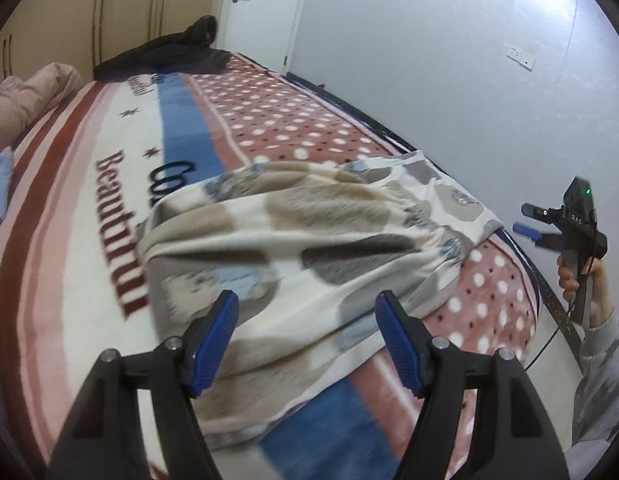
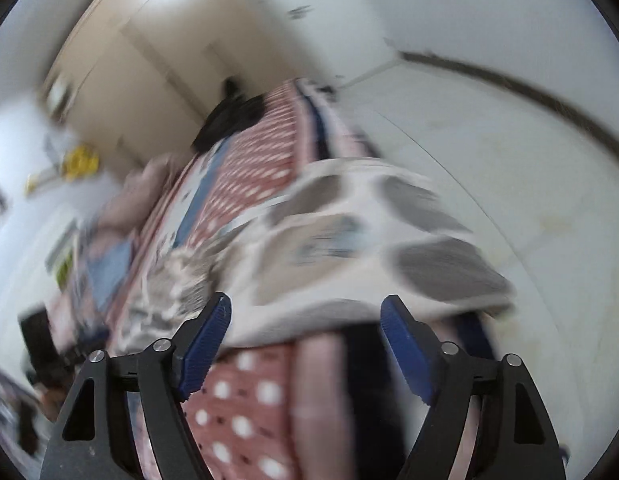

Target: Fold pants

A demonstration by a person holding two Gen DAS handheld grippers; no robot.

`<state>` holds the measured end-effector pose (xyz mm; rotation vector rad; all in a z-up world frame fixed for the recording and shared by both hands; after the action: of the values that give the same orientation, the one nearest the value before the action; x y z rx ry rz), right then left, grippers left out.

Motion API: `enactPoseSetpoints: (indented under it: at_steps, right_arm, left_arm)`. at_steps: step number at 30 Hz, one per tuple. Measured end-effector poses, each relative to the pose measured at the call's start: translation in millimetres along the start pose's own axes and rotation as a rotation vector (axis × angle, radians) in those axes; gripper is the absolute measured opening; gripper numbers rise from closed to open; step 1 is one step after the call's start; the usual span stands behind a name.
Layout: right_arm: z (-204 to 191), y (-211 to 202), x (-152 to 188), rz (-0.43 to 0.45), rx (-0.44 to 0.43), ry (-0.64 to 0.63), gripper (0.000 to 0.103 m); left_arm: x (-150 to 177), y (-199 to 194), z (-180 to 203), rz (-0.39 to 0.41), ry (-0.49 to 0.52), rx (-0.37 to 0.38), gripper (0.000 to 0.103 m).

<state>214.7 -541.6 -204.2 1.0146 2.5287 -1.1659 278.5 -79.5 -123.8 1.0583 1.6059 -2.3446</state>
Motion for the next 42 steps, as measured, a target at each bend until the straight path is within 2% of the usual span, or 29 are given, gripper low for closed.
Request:
enactPoseSetpoints:
  at_steps: [2,6,11,16,20,22,25,26,27,28,29,30,32,35,38,41,42]
  right_arm:
    - [28,-5,3,-0.002,-0.037,0.092,0.080]
    - [58,9,14,-0.042,-0.180,0.237,0.080]
    - [65,25,-2,0.023,-0.230,0.316,0.081]
    - [55,53,-27,0.045,-0.177,0.351,0.081]
    - [50,69,-45,0.099,-0.128,0.394,0.081]
    - [51,77,-55,0.132,-0.091,0.429,0.079]
    - [56,86,-66,0.141,-0.001,0.444,0.068]
    - [53,90,-71,0.138,0.030,0.428,0.057]
    - [48,94,-76,0.134,0.057,0.404,0.042]
    - [43,96,-80,0.131,0.077,0.378,0.033]
    - [36,96,-83,0.133,0.098,0.342,0.014]
    - [29,86,-81,0.148,0.108,0.297,0.009]
    - [4,76,-83,0.188,0.129,0.206,0.008]
    - [-49,66,-85,0.206,0.114,0.063,0.006]
    - [-115,67,-82,0.201,0.076,-0.100,0.004]
    - [-201,76,-63,0.197,0.000,-0.310,0.004]
    - [-218,79,-53,0.188,-0.015,-0.352,0.004]
  left_arm:
    - [-6,5,10,-0.003,0.012,0.004,0.067]
    - [-16,16,25,-0.016,0.008,0.016,0.067]
    - [-25,22,37,-0.016,0.013,0.016,0.067]
    - [-27,20,34,-0.002,0.003,0.020,0.067]
    - [-25,15,23,0.011,-0.014,0.016,0.067]
    - [-24,11,16,0.019,-0.026,0.013,0.067]
    - [-21,5,5,0.036,-0.047,0.005,0.067]
    - [-20,3,1,0.041,-0.053,0.003,0.067]
    - [-19,1,-2,0.047,-0.060,0.001,0.067]
    - [-17,-3,-6,0.054,-0.067,-0.001,0.067]
    - [-16,-6,-10,0.062,-0.071,-0.004,0.067]
    - [-15,-10,-15,0.074,-0.077,-0.009,0.067]
    - [-12,-17,-23,0.096,-0.089,-0.013,0.067]
    - [-7,-28,-38,0.126,-0.118,-0.008,0.067]
    - [0,-40,-51,0.152,-0.139,-0.006,0.067]
    - [10,-56,-64,0.181,-0.156,-0.003,0.067]
    - [14,-62,-69,0.190,-0.161,-0.006,0.067]
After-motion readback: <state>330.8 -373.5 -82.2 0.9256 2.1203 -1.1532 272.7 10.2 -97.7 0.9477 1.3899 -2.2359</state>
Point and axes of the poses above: each gripper's, at about its wrist camera, not at the fingertips, and y roughly the way its jaws point, z to its right, x to its underside, the point moved 4 cm from there along y, roughly the way its jaws point, and after that the axes turned 5 degrees about -z, right-handed, at the moved point
